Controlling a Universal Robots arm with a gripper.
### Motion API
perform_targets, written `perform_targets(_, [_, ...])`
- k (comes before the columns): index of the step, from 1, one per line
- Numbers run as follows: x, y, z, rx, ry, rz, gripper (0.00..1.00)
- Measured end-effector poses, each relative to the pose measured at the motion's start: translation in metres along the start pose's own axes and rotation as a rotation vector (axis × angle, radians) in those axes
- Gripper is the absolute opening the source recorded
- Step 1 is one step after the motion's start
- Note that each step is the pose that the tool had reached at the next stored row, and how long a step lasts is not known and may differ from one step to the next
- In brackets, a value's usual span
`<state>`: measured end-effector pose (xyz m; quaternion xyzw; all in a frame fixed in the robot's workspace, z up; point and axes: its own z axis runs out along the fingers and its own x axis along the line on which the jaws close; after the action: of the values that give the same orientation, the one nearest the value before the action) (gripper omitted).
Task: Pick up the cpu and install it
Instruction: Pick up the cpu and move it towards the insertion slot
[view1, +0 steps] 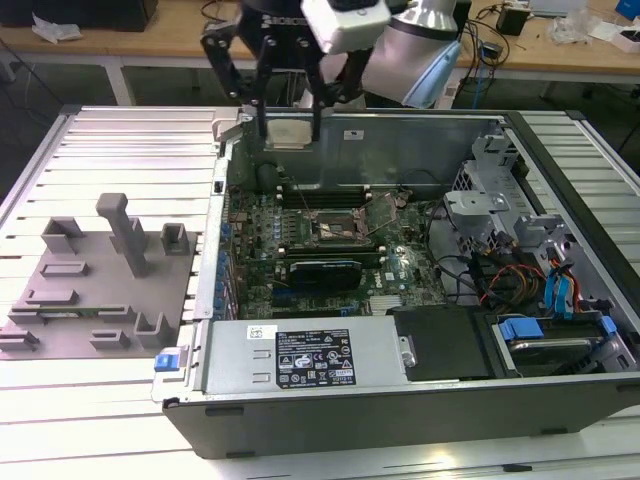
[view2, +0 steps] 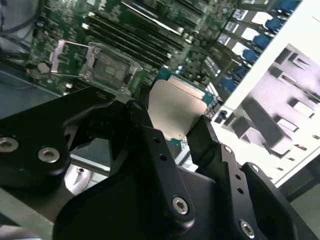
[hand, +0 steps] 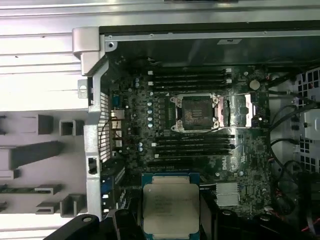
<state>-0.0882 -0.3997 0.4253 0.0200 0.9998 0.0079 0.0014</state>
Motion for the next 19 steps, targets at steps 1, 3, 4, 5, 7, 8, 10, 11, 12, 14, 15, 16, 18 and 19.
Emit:
perform_targets(1, [-0.0084,0.0003,0.0000,0.0000,0.0001,0.000,0.55])
perform_targets(3, [-0.0265,0.0010,0.0001,0.0000,0.0004,0.000,0.55])
perform_targets(4, [-0.0316,0.0012,0.0001,0.0001,0.0005,0.000,0.55])
perform_targets(5, [-0.0361,0.0014,0.0001,0.0001,0.0006,0.000,0.55])
perform_targets(7, [-0.0468,0.0018,0.0001,0.0001,0.0007,0.000,0.55])
perform_targets(8, [-0.0516,0.0020,0.0002,0.0001,0.0008,0.000,0.55])
perform_targets(10, [-0.0530,0.0020,0.0001,0.0001,0.0008,0.000,0.55])
perform_targets(11, [-0.0531,0.0020,0.0002,0.0001,0.0007,0.000,0.55])
perform_targets(12, [-0.0532,0.0021,0.0002,0.0001,0.0008,0.000,0.55])
perform_targets(14, [-0.0536,0.0021,0.0034,0.0001,0.0008,0.000,0.55])
perform_targets(15, [-0.0541,0.0020,0.0071,0.0000,0.0008,0.000,0.55])
perform_targets(16, [-0.0547,0.0021,0.0104,0.0000,0.0008,0.000,0.55])
perform_targets(18, [-0.0555,0.0024,0.0153,0.0003,0.0010,0.000,0.55])
perform_targets(19, [-0.0556,0.0027,0.0172,0.0001,0.0009,0.000,0.55])
